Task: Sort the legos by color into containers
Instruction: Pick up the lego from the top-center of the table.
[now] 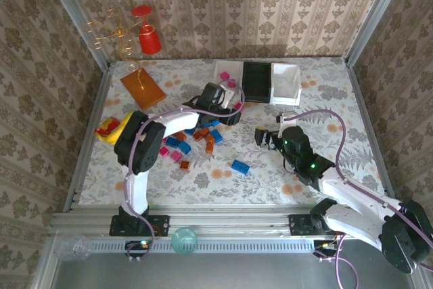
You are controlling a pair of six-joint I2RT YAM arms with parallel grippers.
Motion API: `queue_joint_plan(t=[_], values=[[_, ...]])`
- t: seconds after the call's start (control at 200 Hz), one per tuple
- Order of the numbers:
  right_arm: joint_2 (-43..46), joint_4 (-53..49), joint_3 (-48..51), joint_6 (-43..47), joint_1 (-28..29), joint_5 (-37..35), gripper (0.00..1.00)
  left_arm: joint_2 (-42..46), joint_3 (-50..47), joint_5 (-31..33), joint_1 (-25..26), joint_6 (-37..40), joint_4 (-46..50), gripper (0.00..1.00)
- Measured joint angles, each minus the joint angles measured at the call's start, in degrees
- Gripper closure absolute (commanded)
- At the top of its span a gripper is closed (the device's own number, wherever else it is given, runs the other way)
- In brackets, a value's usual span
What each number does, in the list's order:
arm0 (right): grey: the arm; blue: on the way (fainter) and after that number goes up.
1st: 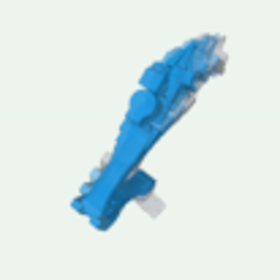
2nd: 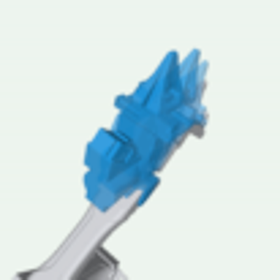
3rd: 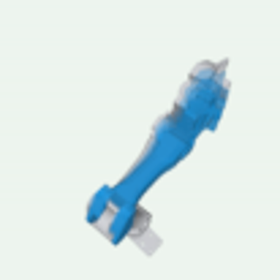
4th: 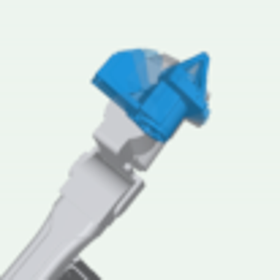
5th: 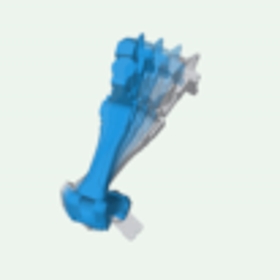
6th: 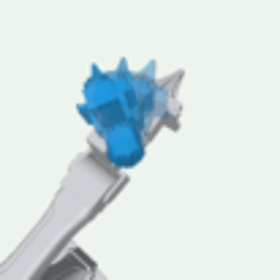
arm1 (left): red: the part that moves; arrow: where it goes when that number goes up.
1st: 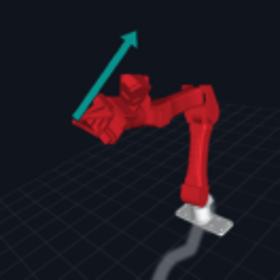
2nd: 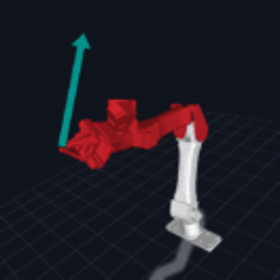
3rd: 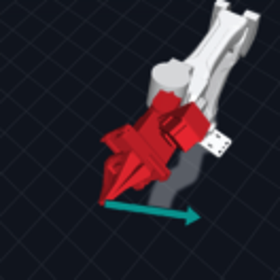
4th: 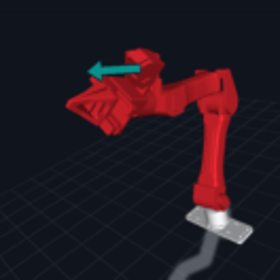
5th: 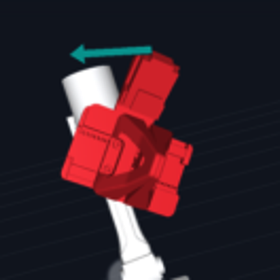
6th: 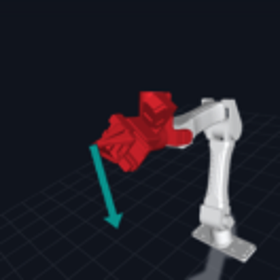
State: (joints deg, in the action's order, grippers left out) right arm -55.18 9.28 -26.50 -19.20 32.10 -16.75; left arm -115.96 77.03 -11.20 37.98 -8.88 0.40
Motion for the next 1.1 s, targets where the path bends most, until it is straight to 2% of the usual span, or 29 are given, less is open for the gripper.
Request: queue_joint_plan(t=[0.475, 0.815, 0.995, 1.095], values=[[-0.2, 0.0, 0.0, 0.0, -0.2, -0.7, 0.08, -13.6, 16.3, 0.5, 0.2, 1.1, 5.6, 0.36], [-0.2, 0.0, 0.0, 0.0, -0.3, -0.7, 0.08, -17.3, 22.4, 2.0, 0.2, 2.2, 9.6, 0.54], [-0.3, 0.0, 0.0, 0.0, -0.4, -0.7, 0.08, -17.3, 22.0, 1.9, 0.2, 2.5, 9.4, 0.64], [-0.3, 0.0, 0.0, 0.0, -0.5, -0.7, 0.08, -14.9, 17.9, 1.8, 0.2, 2.4, 7.2, 0.66]])
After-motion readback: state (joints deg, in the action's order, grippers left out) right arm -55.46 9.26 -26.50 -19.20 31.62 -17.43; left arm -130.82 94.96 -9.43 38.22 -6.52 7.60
